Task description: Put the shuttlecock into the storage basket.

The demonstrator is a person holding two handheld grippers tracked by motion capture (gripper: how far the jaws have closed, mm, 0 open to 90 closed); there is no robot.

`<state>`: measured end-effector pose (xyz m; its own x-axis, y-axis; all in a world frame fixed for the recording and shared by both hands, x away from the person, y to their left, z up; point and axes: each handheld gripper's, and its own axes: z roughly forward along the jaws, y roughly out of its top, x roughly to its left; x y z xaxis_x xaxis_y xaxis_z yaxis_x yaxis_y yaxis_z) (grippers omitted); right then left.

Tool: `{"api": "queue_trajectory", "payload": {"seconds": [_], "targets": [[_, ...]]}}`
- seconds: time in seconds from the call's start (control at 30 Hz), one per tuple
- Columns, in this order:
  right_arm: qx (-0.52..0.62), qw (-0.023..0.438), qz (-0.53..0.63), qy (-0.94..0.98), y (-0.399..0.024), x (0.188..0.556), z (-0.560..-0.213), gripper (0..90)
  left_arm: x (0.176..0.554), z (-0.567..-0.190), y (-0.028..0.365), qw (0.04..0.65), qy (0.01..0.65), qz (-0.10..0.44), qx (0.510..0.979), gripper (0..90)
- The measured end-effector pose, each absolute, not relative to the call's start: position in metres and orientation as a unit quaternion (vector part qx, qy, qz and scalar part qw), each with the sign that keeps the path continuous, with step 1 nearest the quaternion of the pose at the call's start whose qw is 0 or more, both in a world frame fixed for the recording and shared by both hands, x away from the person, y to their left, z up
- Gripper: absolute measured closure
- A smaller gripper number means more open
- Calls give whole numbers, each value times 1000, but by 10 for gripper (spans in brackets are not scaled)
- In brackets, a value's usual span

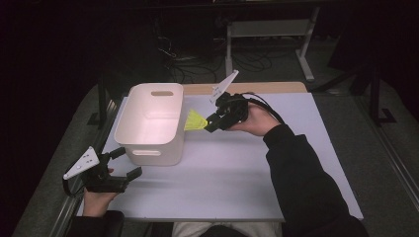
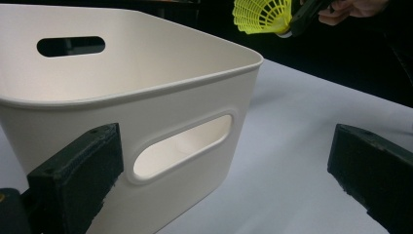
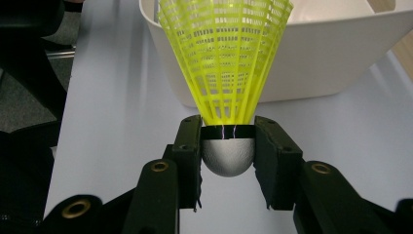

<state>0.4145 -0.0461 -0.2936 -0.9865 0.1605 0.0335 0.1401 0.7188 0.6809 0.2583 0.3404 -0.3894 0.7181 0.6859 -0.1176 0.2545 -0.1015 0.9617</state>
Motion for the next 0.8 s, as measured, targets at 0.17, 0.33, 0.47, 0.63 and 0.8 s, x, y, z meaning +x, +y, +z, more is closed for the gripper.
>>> {"api": "queue_trajectory", "payload": {"seconds": [0.17,0.33,0.47,0.63,0.8], "targets": [[76,17,366,927,-43,414,-287,632,258,-389,340,585,327,184,719,0],[72,21,370,926,-40,415,-280,632,258,-389,340,585,327,184,719,0],[72,19,373,925,-38,416,-276,632,259,-389,340,585,326,184,719,0],[68,19,372,926,-31,417,-272,632,259,-389,340,585,326,184,719,0],[63,19,370,927,-25,418,-267,632,259,-390,340,585,326,183,720,0]]}}
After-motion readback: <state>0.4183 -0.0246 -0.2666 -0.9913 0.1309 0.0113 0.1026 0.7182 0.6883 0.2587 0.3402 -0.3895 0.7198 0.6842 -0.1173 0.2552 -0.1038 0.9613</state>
